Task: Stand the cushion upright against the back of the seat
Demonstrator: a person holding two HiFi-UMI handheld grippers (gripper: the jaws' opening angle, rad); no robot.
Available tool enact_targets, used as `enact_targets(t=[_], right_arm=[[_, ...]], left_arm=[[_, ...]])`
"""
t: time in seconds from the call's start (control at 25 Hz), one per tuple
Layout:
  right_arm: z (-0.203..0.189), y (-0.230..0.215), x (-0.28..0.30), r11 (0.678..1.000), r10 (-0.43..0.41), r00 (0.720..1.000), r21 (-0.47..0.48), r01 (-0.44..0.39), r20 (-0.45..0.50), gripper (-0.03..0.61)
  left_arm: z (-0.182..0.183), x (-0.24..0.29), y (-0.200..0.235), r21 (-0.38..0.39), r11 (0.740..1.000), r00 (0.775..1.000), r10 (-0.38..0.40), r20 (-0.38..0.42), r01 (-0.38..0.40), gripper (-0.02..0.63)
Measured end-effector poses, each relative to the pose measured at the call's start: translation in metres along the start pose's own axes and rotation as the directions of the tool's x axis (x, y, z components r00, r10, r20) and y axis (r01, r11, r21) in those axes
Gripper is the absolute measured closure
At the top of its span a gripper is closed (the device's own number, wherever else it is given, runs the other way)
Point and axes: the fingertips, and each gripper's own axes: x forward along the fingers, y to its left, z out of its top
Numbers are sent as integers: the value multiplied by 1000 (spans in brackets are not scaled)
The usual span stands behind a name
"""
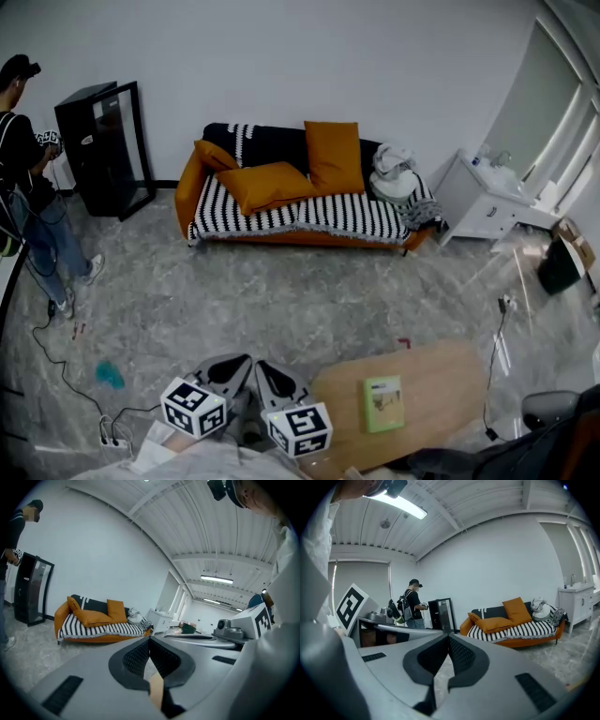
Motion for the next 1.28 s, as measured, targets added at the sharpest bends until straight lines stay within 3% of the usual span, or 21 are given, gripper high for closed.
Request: enact_targets(t=[0.28,0.6,0.88,1.28], right_arm=[[16,-29,33,1000,-30,999,3,30,27,566],[55,-68,125,996,-66,997,-51,69,47,566],[102,-108,192,989,-135,988,-57,140,77,566],[121,-140,275,986,-161,984,-21,164,78,566]], left_arm=[[4,30,33,-4,1000,999,-3,-51,3,607],[62,80,113,-20,999,999,-35,-6,35,607],[115,124,172,27,997,998,-69,-2,69,607],[137,165,241,77,992,994,-99,-54,103,607]])
